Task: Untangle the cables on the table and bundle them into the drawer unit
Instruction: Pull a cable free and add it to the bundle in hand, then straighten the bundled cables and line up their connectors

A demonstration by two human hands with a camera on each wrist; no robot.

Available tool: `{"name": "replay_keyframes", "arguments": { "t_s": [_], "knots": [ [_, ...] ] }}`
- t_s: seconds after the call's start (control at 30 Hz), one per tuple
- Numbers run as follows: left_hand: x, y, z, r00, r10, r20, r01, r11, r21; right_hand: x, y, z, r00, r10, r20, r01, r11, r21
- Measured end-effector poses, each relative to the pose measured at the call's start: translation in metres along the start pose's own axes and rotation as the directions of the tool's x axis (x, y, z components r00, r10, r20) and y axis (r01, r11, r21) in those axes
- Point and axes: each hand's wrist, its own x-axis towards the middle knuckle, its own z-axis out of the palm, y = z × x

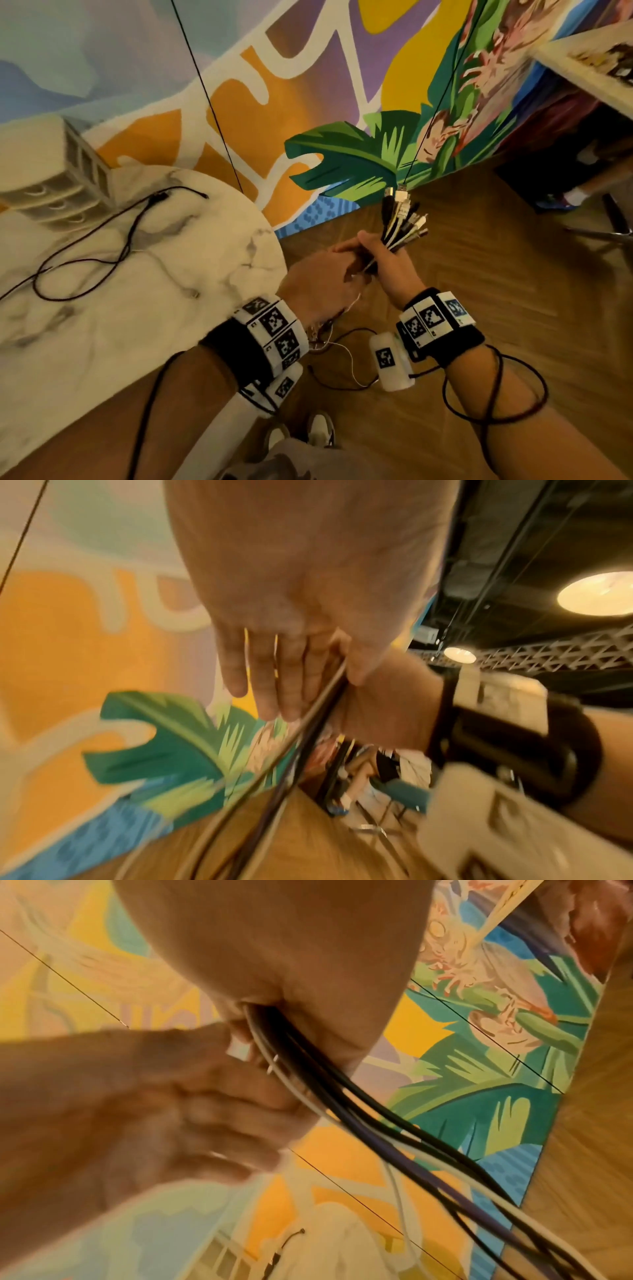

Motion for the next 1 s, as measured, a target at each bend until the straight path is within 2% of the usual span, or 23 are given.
{"name": "replay_keyframes", "arguments": {
  "t_s": [0.03,0.1,0.13,0.17,0.27,0.37,0.5,0.6,0.7,0.8,0.87,0.93,1.0],
  "knots": [
    [0.001,-0.006,-0.012,0.988,0.007,-0.154,0.001,0.998,0.056,0.0,0.0,0.003,1.0,-0.007,-0.005,0.007,1.0,-0.021],
    [0.015,0.005,-0.033,0.907,0.067,-0.416,-0.068,0.998,0.012,-0.002,-0.001,0.01,0.997,-0.028,0.067,0.029,0.999,-0.013],
    [0.019,0.011,-0.043,0.882,0.091,-0.462,-0.122,0.992,-0.038,-0.004,-0.001,0.015,0.992,-0.03,0.122,0.034,0.999,-0.027],
    [0.027,0.012,-0.047,0.883,0.101,-0.458,-0.158,0.984,-0.086,-0.005,-0.002,0.02,0.984,-0.029,0.176,0.041,0.997,-0.065],
    [0.039,0.005,-0.042,0.966,0.081,-0.246,-0.117,0.984,-0.134,-0.011,-0.002,0.035,0.962,-0.021,0.272,0.053,0.993,-0.109],
    [0.025,0.001,-0.028,0.96,0.155,-0.233,-0.177,0.981,-0.079,-0.015,0.003,0.043,0.949,-0.011,0.315,0.046,0.994,-0.104],
    [0.002,-0.009,-0.014,0.961,0.221,-0.165,-0.222,0.975,0.008,-0.022,0.016,0.048,0.95,-0.1,0.297,0.162,0.968,-0.191],
    [-0.004,-0.013,-0.009,0.939,0.255,-0.233,-0.259,0.966,0.015,-0.025,0.017,0.052,0.943,-0.074,0.324,0.158,0.957,-0.242],
    [-0.009,-0.012,-0.007,0.891,0.306,-0.334,-0.309,0.95,0.045,-0.026,0.013,0.06,0.945,-0.086,0.316,0.176,0.947,-0.27],
    [-0.012,-0.01,-0.009,0.861,0.345,-0.374,-0.311,0.939,0.15,-0.025,0.012,0.065,0.948,-0.023,0.317,0.148,0.915,-0.376],
    [-0.013,-0.009,-0.01,0.848,0.344,-0.404,-0.31,0.939,0.151,-0.026,0.014,0.064,0.947,-0.01,0.322,0.159,0.883,-0.442],
    [-0.014,-0.012,-0.008,0.831,0.351,-0.431,-0.313,0.936,0.159,-0.028,0.013,0.063,0.947,-0.066,0.314,0.204,0.879,-0.431],
    [-0.019,-0.014,-0.003,0.812,0.371,-0.45,-0.322,0.929,0.184,-0.032,0.015,0.064,0.958,-0.116,0.263,0.206,0.914,-0.349]
  ]
}}
